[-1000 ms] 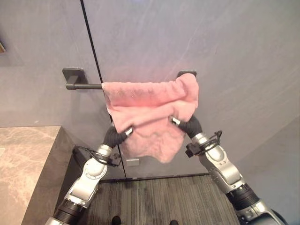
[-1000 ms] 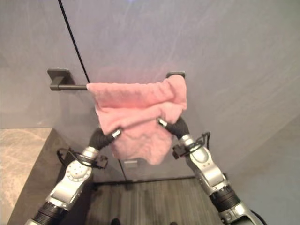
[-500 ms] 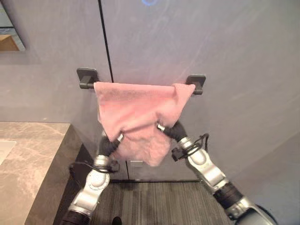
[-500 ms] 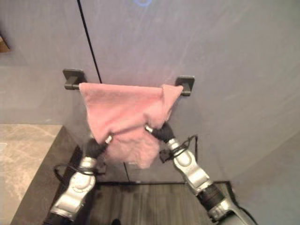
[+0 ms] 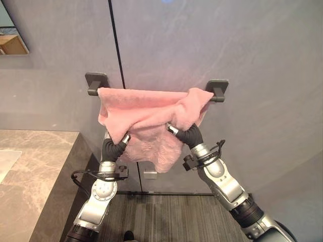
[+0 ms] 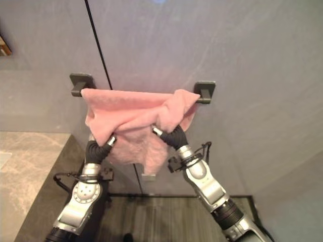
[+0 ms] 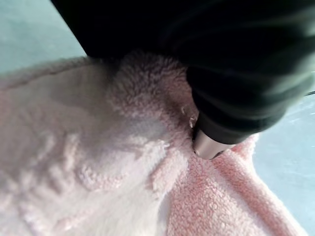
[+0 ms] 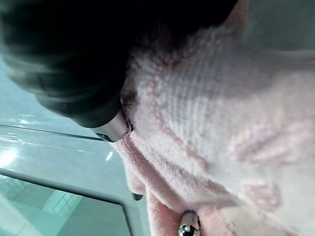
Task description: Put brush and paste in cup on sink, flatten towel.
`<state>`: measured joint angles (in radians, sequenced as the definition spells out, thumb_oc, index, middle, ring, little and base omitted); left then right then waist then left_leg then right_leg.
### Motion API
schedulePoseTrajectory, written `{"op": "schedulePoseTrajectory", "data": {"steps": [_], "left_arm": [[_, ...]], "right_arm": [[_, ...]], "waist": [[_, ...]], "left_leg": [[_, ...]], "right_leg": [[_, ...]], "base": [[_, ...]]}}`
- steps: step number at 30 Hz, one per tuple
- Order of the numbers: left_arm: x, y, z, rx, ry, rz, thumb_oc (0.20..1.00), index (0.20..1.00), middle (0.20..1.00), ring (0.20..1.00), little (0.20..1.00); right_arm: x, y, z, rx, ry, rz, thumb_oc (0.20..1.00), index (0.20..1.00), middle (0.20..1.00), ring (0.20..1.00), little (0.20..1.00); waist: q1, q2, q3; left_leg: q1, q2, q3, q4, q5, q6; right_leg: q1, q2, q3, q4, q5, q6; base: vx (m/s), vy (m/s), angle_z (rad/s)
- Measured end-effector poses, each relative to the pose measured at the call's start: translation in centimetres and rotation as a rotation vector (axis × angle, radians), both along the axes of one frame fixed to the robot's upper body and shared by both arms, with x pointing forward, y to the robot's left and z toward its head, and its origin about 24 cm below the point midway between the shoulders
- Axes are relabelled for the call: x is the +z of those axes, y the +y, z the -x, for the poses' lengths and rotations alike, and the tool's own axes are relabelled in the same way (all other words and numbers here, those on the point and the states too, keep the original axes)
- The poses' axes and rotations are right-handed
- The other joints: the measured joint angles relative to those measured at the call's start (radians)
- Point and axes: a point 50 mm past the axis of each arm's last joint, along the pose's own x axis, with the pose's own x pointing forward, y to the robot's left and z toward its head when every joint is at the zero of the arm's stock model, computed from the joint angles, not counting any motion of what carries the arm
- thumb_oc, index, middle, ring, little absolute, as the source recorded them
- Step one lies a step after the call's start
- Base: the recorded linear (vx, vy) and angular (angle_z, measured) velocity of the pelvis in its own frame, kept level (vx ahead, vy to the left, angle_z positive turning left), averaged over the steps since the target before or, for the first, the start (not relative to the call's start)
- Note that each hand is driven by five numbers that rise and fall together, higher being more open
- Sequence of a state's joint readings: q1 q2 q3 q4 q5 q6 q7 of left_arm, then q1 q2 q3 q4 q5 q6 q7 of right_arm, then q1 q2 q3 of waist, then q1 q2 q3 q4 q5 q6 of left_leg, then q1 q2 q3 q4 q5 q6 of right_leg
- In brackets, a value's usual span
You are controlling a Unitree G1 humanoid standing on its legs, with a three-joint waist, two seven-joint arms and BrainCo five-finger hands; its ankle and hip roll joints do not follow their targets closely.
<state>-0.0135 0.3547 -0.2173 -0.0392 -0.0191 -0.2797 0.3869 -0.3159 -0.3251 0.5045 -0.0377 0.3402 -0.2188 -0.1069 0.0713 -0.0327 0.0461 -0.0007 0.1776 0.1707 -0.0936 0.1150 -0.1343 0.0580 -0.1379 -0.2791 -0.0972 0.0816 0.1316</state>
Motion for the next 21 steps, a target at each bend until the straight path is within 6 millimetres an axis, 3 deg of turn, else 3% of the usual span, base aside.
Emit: {"op": "schedulePoseTrajectory", "data": {"steps": [1,2,3,8,10,11,15,16,17,21], "left_arm": [[-0.7,0.0,-0.1,0.004,0.029,0.0,0.558,0.558,0.558,0.558,0.558],[-1.4,0.0,-0.1,0.012,0.063,0.001,0.645,0.645,0.645,0.645,0.645],[-3.1,0.4,-0.1,0.039,0.145,0.015,1.0,1.0,1.0,1.0,1.0],[-8.4,0.9,0.8,0.093,0.435,0.085,1.0,1.0,1.0,1.0,1.0],[-10.7,1.1,1.3,0.078,0.57,0.039,1.0,1.0,1.0,1.0,1.0],[-12.7,1.6,1.9,0.075,0.682,-0.028,1.0,1.0,1.0,1.0,1.0],[-18.2,3.0,4.2,0.138,1.006,-0.175,1.0,1.0,1.0,1.0,1.0],[-19.3,3.3,5.0,0.151,1.086,-0.207,1.0,1.0,1.0,1.0,1.0],[-21.3,3.8,7.6,0.173,1.242,-0.246,1.0,1.0,1.0,1.0,1.0],[-23.6,4.6,12.5,0.235,1.461,-0.22,1.0,1.0,1.0,1.0,1.0]], "right_arm": [[-0.7,-0.1,-0.2,-0.013,0.025,0.009,1.0,1.0,1.0,1.0,1.0],[-1.3,-0.3,-0.4,-0.024,0.051,0.023,1.0,1.0,1.0,1.0,1.0],[-2.5,-0.7,-0.6,-0.053,0.094,0.057,1.0,1.0,1.0,1.0,1.0],[-6.6,-2.0,-0.6,-0.116,0.266,0.123,1.0,1.0,1.0,1.0,1.0],[-9.7,-2.7,-0.4,-0.157,0.401,0.147,1.0,1.0,1.0,1.0,1.0],[-12.5,-3.2,0.1,-0.186,0.533,0.175,1.0,1.0,1.0,1.0,1.0],[-16.9,-4.6,1.7,-0.228,0.74,0.242,1.0,1.0,1.0,1.0,1.0],[-18.1,-4.9,2.2,-0.251,0.799,0.255,1.0,1.0,1.0,1.0,1.0],[-20.4,-5.9,3.7,-0.289,0.921,0.303,1.0,1.0,1.0,1.0,1.0],[-24.7,-8.7,7.9,-0.417,1.176,0.327,1.0,1.0,1.0,1.0,1.0]], "waist": [[0.0,0.0,0.0],[-0.001,-0.001,0.001],[-0.001,-0.001,0.005],[-0.006,0.004,0.015],[-0.01,0.007,0.016],[-0.019,0.008,0.017],[-0.036,0.01,0.016],[-0.037,0.008,0.015],[-0.039,0.008,0.015],[-0.056,0.01,0.007]], "left_leg": [[0.001,-0.001,0.001,0.0,0.0,0.0],[0.0,-0.001,0.002,0.0,0.0,0.0],[0.0,-0.001,0.002,0.0,0.0,0.0],[0.0,-0.001,0.002,0.0,0.0,0.0],[0.002,-0.002,0.003,0.0,0.0,0.0],[0.001,-0.003,0.003,0.0,0.0,0.0],[0.005,-0.004,0.007,0.0,-0.001,0.0],[0.009,-0.003,0.009,0.0,-0.002,-0.001],[0.014,-0.001,0.03,0.0,-0.005,-0.001],[0.019,0.001,0.035,0.0,-0.01,-0.001]], "right_leg": [[0.001,-0.001,0.0,0.0,0.0,0.0],[-0.001,-0.001,0.001,0.0,0.0,0.0],[-0.001,-0.001,0.002,0.0,0.001,0.001],[-0.001,-0.001,0.001,0.0,0.0,0.0],[0.0,-0.001,0.001,0.0,0.0,0.001],[-0.001,0.001,0.001,0.003,0.0,0.001],[0.0,0.0,0.005,0.002,0.0,0.001],[0.0,-0.001,0.013,0.001,-0.001,0.001],[-0.006,-0.001,0.025,0.001,0.0,0.0],[-0.005,-0.001,0.031,0.006,-0.001,-0.001]], "base": [[0.0,0.003,-0.04],[0.0,0.0,0.0],[0.0,0.0,0.0],[0.0,0.0,0.0],[0.0,0.0,0.0],[0.0,0.0,0.0],[0.0,0.002,-0.01],[0.0,0.007,-0.21],[0.0,0.006,-0.24],[0.01,0.005,-0.07]]}}
